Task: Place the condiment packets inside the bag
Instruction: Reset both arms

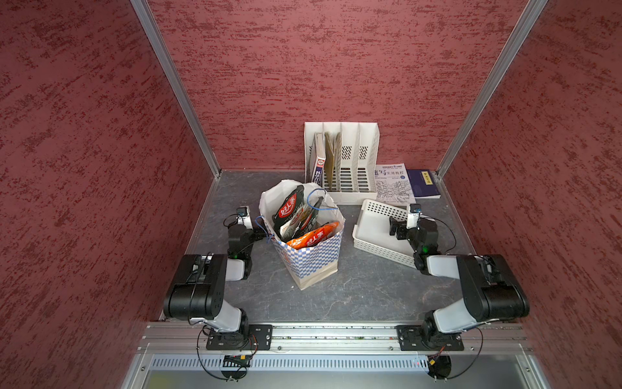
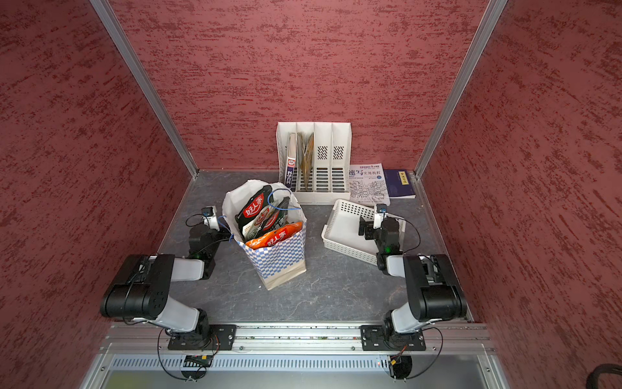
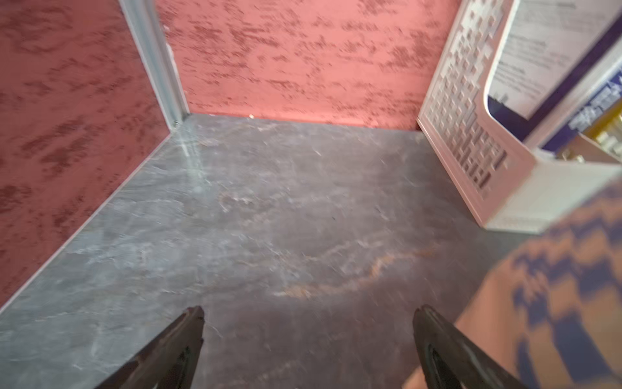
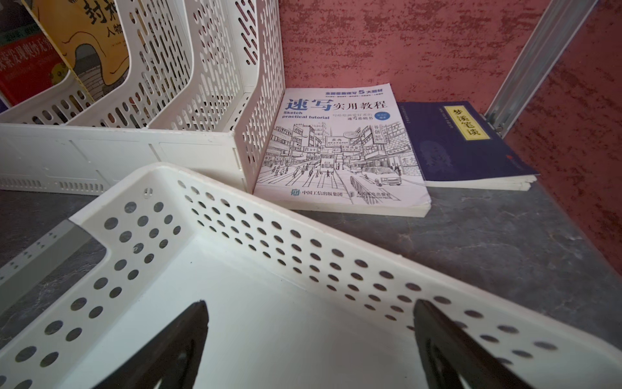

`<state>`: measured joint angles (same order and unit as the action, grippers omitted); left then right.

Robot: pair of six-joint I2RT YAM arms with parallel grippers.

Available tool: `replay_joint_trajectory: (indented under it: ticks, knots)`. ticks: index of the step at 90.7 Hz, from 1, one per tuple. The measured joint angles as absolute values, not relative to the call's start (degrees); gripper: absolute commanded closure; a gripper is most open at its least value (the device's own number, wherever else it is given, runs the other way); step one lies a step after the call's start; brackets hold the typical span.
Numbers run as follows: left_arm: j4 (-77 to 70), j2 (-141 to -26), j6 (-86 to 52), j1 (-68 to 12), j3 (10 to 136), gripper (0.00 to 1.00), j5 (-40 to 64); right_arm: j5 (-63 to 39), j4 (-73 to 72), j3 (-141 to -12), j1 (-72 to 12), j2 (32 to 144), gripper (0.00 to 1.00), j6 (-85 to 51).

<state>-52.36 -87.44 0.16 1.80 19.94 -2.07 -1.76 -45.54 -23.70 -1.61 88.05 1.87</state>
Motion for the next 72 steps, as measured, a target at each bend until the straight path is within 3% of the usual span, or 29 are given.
replay_joint_trajectory:
  ticks: [72]
  knots:
    - [-51.5,-87.4,-0.7,1.7,20.7,0.00,-2.6,-1.7,-48.2,-23.5,-0.9,88.4,0.01,1.5]
